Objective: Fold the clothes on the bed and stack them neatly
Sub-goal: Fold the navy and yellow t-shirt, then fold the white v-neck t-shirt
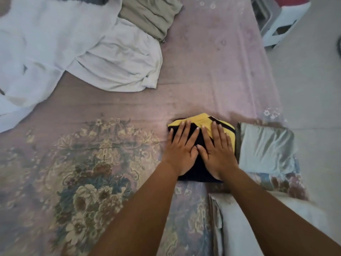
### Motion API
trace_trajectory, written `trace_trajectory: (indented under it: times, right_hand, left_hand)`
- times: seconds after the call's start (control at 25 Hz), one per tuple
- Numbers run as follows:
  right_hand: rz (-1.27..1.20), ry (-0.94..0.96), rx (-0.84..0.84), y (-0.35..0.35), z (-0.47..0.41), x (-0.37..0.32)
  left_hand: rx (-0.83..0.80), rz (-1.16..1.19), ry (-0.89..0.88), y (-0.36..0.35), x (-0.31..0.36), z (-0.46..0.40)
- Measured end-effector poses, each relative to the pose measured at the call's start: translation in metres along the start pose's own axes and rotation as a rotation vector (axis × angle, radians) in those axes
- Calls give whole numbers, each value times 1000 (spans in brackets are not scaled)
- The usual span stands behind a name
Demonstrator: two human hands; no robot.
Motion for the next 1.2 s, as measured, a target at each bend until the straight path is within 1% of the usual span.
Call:
trace_trajectory:
  times: [0.08,0.12,0.2,0.28,0.32,0.4,0.48,0.6,0.64,0.72,0.76,0.8,0.88,0.96,1.0,1.08,1.2]
  right_hand:
    - [50,29,111,10,8,-9]
    - [66,19,155,14,13,-11]
    - [134,9,178,20,15,-22]
    - [223,59,170,18,-1,-59]
    - [278,125,175,9,-13,-84]
    - [248,241,98,-17,-47,-142]
    - [143,313,-50,-46,-83,-195]
    - [145,414,-111,-77,-160,-252]
    - [144,407,-121,-79,-190,-266]
    - [127,320,-171,-77,-246,-285]
    - [119,296,-172,-76,-263,-292]
    - [89,299,-139,-74,-272,-296]
    - [53,340,1,-66,-263,-297]
    - [46,413,153,-59,-230,-298]
    - [49,436,194,-59,-210,-296]
    - [41,456,170,-62,-167,-286]
    - [51,469,62,-65,-105,-263]
  left_hand:
    - [41,-51,-107,19,-17,19]
    - [77,-82,-76,35,-41,29]
    - [155,-126,134,71,-125,51]
    - [243,-212,356,108,-217,83]
    - [227,-233,436,118,-255,101]
    - [187,-221,525,121,-300,127]
    - [232,-208,558,108,-312,139]
    - [322,-221,534,95,-325,138]
    - [342,-238,517,94,-326,137]
    - [388,-255,502,95,-329,138]
    - [400,-258,499,95,-329,138]
    - [399,-272,493,94,-330,137]
    - [392,-291,478,91,-326,136]
    - [414,-291,467,95,-327,135]
    - [422,-285,468,95,-328,136]
    - [418,-269,481,93,-326,137]
    - [388,-202,497,96,-325,137]
Point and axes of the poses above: each hand's wrist, its own z-axis away from the middle knuckle, its own y-axis out of the back of the hand, x = y × z, the point moved 5 cm from there along -z, towards the middle knuckle, and after that the axes turned 1 degree about -z, right-handed, at the moved point
